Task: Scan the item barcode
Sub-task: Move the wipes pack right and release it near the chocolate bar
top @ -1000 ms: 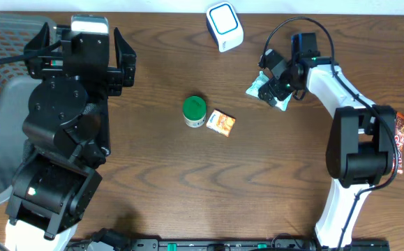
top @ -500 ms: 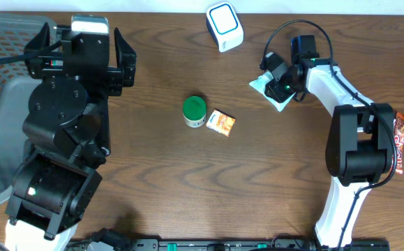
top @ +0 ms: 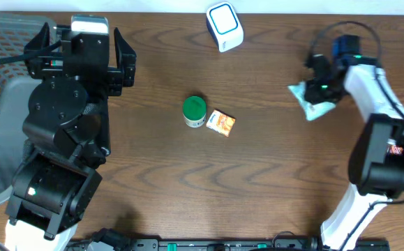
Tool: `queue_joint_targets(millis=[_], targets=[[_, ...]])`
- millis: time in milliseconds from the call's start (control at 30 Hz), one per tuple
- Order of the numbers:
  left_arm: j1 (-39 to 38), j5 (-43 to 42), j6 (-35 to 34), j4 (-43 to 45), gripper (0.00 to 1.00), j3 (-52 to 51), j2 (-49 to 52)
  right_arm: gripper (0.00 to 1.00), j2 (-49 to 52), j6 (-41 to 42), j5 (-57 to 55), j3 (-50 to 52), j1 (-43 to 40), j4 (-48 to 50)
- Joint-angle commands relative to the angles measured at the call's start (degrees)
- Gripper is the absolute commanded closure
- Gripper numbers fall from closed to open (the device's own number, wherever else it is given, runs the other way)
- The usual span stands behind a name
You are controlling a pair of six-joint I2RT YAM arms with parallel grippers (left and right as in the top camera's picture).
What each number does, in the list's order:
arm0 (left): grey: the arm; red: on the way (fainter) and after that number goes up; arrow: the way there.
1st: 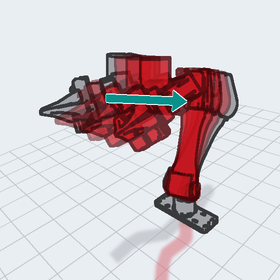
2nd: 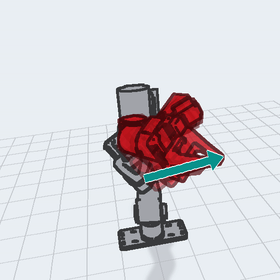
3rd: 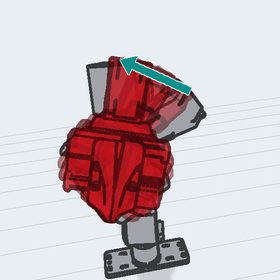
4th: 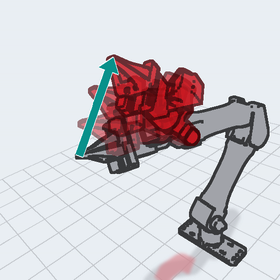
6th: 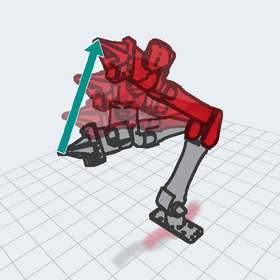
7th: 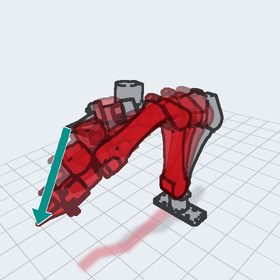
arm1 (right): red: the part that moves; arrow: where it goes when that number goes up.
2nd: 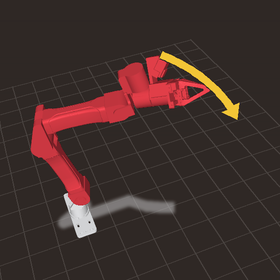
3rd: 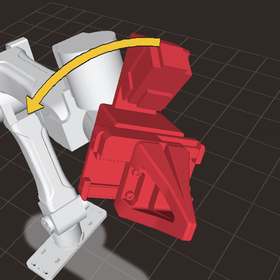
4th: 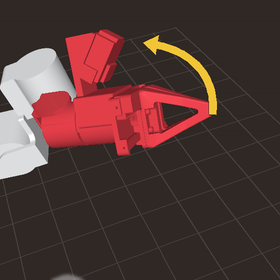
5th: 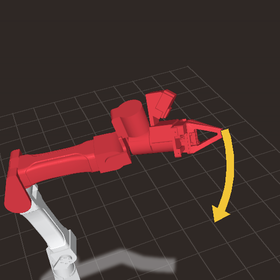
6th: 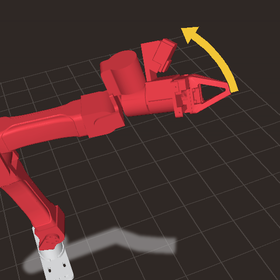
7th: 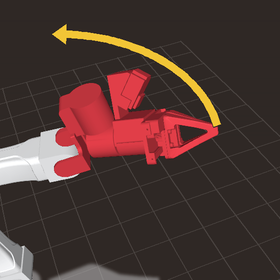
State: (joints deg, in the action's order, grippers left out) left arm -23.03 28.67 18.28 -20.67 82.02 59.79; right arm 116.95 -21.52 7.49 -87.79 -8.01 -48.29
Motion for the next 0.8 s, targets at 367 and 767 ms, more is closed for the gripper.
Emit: queue_joint_targets(millis=[367,767], targets=[[0.24,0.35,0.52,0.09,0.0,0.92,-0.33,0.28,-2.19,2.93,6.47,-0.22,-16.57,0.83],[0.24,0.33,0.52,0.09,0.0,0.92,-0.33,0.01,-2.16,8.98,9.27,0.09,-8.35,1.03]])
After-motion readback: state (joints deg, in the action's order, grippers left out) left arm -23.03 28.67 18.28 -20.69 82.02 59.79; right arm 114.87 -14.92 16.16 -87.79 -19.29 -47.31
